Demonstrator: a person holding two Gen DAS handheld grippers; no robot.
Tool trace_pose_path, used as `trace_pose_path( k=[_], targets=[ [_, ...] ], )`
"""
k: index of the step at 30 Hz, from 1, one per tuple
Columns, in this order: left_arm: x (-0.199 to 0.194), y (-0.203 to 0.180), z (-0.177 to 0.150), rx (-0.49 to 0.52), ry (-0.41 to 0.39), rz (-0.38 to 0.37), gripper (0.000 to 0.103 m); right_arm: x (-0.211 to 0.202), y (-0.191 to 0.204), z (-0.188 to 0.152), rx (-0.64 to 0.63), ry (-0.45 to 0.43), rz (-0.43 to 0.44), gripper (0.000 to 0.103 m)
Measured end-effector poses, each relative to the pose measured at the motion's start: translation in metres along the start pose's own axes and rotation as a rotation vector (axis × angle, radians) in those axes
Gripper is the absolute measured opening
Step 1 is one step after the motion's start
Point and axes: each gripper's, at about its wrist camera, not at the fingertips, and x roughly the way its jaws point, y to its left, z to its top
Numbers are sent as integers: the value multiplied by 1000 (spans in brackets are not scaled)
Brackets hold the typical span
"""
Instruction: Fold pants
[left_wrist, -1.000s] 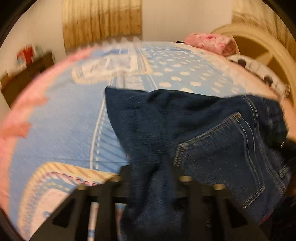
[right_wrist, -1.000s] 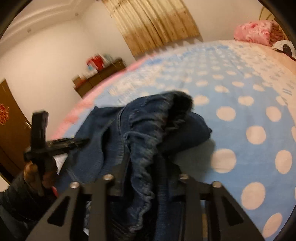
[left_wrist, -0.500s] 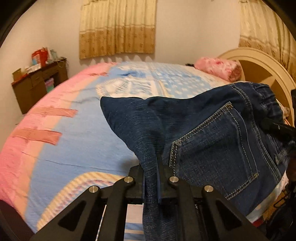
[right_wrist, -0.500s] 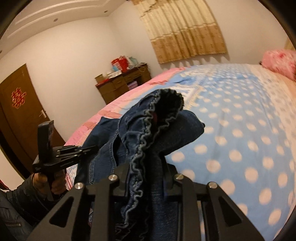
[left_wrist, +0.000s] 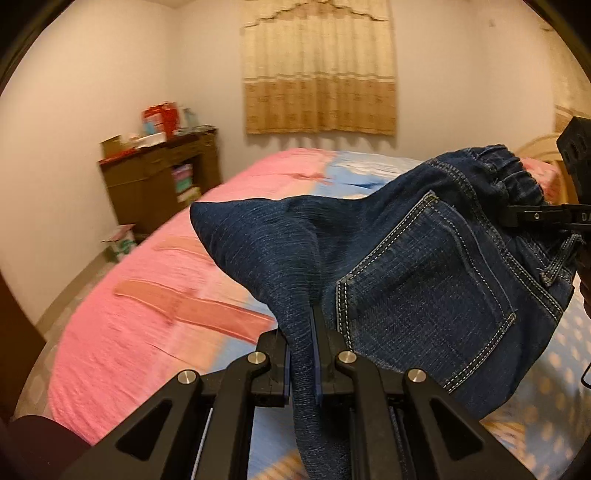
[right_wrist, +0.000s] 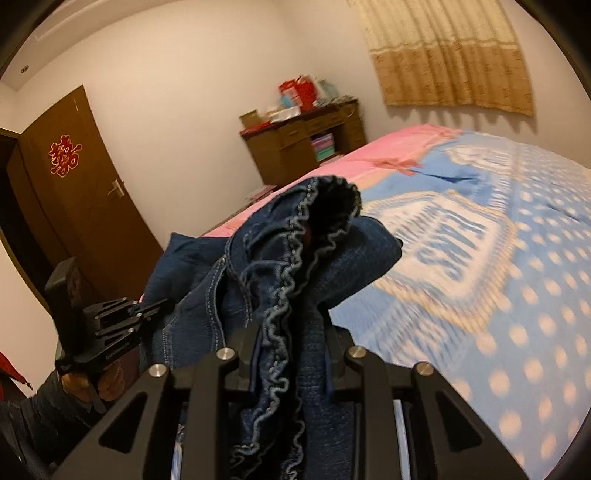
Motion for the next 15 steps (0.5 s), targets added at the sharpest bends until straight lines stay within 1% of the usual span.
trace_pose_path(
  k=[2,3,6,7,11,13,15],
  targets=[
    [14,15,2,-23,11,20,8,37,-4,17,-9,32,16,27],
    [26,23,3,-31,24,31,8,49,-6,20,-8,42,20,27],
    [58,39,1,-48,59,68,8,105,-19,33,7,92,30,27],
    [63,42,1,-50,66,74,8,119,-22,35,7,101,32,27],
    [89,59,-8,-86,112,74,9,159,-36,37,30,133,50,27],
    [96,60,-12,-89,121,77,9,177,-46,40,45,159,62,27],
    [103,60,-15,-83,124,85,9,187,-55,37,56,182,66,27]
  ],
)
